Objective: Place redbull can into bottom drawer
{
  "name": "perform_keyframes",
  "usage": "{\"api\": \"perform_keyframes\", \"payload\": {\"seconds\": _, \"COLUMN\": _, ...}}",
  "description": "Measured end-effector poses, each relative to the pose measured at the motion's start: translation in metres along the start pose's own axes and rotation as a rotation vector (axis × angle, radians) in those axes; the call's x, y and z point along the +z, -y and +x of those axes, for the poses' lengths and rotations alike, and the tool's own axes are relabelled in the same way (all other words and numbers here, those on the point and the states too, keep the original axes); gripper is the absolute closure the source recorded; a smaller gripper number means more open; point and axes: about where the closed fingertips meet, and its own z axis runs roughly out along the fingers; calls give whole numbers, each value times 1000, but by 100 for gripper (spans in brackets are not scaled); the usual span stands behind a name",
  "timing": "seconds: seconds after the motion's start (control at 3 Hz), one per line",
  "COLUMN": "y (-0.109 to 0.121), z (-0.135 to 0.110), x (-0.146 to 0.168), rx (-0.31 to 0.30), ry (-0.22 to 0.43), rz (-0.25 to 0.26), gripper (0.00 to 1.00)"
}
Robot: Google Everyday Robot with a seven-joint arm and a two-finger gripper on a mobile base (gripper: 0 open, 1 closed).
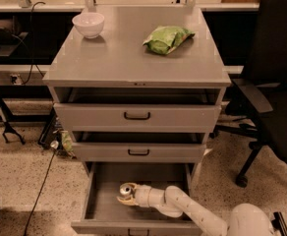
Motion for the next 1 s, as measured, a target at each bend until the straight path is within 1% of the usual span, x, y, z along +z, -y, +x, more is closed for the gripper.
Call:
{"api": "perform_keyframes", "payload": {"seconds": 0.33, "y": -3, "z": 8, "x": 0, "rx": -14, "ry": -20, "rz": -5, "gripper": 5}}
{"api": "perform_keyframes", "payload": {"seconds": 0.67, "y": -8, "z": 14, "x": -1, "rx": -15, "ry": -36, "rz": -2, "gripper": 0}}
{"api": "perform_keyframes", "payload": {"seconds": 1.0, "y": -10, "z": 15, "x": -1, "rx": -18, "ry": -42, "rz": 2, "gripper": 0}}
